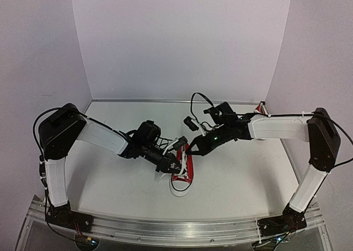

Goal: Tie the shoes

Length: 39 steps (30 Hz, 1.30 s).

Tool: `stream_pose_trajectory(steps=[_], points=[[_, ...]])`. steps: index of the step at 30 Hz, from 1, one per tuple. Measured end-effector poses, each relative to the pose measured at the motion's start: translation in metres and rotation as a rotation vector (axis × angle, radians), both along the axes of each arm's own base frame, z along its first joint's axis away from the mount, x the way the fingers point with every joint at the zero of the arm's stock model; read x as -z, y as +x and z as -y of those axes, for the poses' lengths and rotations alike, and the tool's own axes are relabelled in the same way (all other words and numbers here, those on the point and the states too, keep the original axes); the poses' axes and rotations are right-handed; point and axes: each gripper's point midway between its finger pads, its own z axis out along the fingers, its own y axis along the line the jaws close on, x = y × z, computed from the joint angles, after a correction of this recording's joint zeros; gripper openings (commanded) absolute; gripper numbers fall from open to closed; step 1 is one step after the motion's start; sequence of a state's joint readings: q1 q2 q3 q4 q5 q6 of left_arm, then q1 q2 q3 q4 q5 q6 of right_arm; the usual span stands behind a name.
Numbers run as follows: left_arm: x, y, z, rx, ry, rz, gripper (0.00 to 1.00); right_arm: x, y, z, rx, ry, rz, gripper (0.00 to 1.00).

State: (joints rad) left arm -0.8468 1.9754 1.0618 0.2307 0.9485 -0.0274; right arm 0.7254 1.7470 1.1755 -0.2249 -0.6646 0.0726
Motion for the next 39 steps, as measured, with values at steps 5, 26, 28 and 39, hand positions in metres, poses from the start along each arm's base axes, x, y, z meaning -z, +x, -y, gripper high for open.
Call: stream_pose_trajectory(steps=[5,26,28,39], points=[[0.001,-0.015,0.005,0.071,0.007,0.025,0.00,-0.001,0.000,0.000,0.004,0.004,-0.007,0.08],[0.012,-0.021,0.008,0.119,0.076,0.099,0.00,0.002,-0.023,0.057,0.274,0.023,-0.225,0.24],[0.014,-0.020,0.006,0.113,0.092,0.101,0.00,0.019,-0.037,0.068,0.318,-0.004,-0.294,0.20],[0.016,-0.013,0.007,0.091,0.122,0.111,0.00,0.100,-0.048,0.065,0.400,-0.179,-0.494,0.14]])
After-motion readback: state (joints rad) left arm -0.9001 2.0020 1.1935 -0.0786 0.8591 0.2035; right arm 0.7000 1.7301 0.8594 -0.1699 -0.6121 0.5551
